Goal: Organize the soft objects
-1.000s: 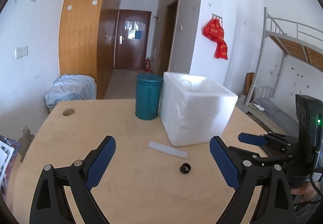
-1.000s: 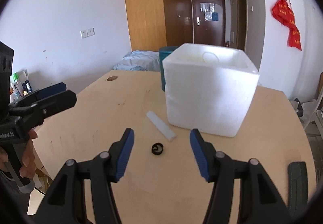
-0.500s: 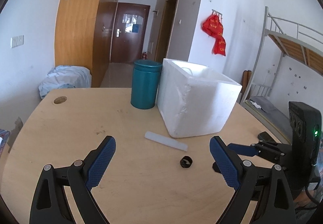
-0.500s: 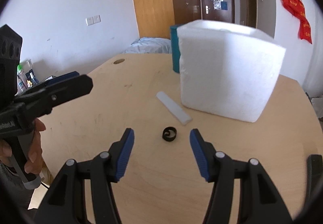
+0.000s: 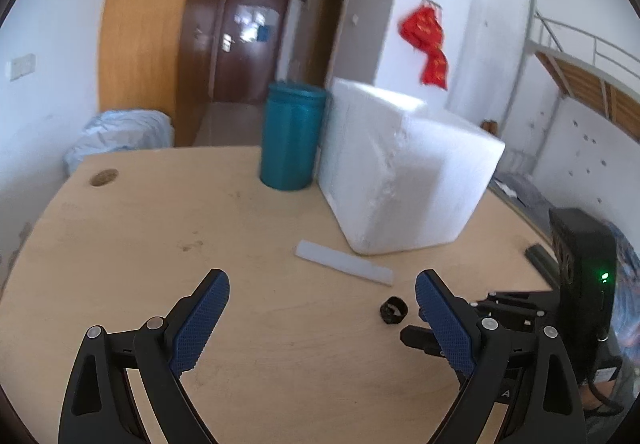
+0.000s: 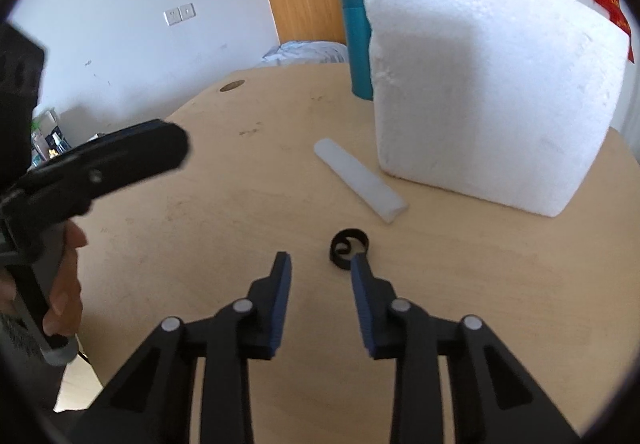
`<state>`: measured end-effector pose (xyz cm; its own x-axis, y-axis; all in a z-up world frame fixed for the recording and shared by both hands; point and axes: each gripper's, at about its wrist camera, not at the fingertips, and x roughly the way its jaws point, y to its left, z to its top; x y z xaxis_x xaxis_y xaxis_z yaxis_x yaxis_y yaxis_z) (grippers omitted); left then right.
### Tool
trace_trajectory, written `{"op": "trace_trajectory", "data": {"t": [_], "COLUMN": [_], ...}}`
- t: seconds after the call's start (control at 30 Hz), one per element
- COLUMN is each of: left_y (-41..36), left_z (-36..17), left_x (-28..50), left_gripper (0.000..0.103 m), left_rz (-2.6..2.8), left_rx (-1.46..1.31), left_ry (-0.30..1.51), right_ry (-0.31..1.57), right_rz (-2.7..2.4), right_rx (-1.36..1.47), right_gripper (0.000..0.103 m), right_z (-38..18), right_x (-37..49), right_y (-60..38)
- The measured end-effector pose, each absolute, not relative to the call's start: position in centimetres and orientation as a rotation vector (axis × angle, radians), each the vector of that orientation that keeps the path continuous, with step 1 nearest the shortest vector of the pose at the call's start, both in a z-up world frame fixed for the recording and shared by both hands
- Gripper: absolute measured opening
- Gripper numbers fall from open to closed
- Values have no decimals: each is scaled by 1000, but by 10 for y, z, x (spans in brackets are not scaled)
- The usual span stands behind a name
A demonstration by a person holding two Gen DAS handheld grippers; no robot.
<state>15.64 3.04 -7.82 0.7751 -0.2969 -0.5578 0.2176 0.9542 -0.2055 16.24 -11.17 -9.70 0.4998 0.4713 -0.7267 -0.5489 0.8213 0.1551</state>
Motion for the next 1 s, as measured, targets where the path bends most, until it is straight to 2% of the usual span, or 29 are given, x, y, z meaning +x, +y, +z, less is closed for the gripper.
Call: {"op": "trace_trajectory", "data": {"t": [0.33, 1.0], "left_y": [24, 2], "left_z": [-104, -132], "left_x": [217, 271], "left_gripper": [94, 93], "left_rz": [-329, -239], "left_rx": [-172, -171], "left_ry": [772, 868], "right_ry": [850, 886], "right_rz": [612, 632], "right_rx": [-132, -117], "right_gripper": [35, 35], "right_z": [-102, -103], "right_x": [168, 169], "right_y": [-112, -122]}}
